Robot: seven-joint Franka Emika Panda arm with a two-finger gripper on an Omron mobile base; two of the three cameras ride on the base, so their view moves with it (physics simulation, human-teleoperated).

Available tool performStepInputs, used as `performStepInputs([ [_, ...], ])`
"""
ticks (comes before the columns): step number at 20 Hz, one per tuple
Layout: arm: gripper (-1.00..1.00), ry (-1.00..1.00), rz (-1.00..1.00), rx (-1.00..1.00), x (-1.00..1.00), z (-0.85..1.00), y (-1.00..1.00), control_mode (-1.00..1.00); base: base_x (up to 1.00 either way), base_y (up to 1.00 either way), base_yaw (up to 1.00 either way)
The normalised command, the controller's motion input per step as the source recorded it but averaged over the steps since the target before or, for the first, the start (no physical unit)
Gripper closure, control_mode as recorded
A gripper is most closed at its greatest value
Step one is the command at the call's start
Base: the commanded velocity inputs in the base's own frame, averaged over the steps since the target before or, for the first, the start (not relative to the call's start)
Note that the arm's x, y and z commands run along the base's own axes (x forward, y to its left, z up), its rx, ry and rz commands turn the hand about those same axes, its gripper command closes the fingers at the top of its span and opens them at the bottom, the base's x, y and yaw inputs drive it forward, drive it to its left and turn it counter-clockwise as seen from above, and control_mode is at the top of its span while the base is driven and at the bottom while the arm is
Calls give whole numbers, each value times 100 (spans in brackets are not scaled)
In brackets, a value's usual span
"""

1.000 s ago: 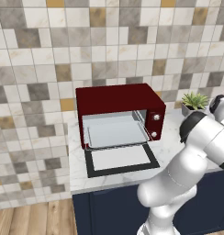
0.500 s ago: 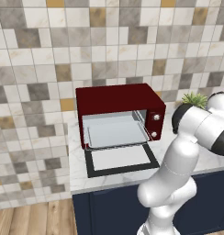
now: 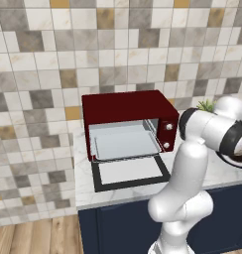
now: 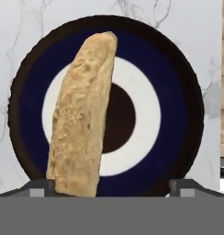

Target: Pull the toaster oven rack outwards. Pick up the baguette from the plate and place it on the toaster oven rack. Close the toaster oven door fully and set the temperature to the lowest setting.

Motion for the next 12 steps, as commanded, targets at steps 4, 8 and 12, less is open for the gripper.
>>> performStepInputs([
  [4,-100,0,0,0,32,-31,-10,-100,0,0,0],
  [8,-100,0,0,0,26,-24,-14,-100,0,0,0],
  [12,-100,0,0,0,29,-21,-23,-100,0,0,0],
])
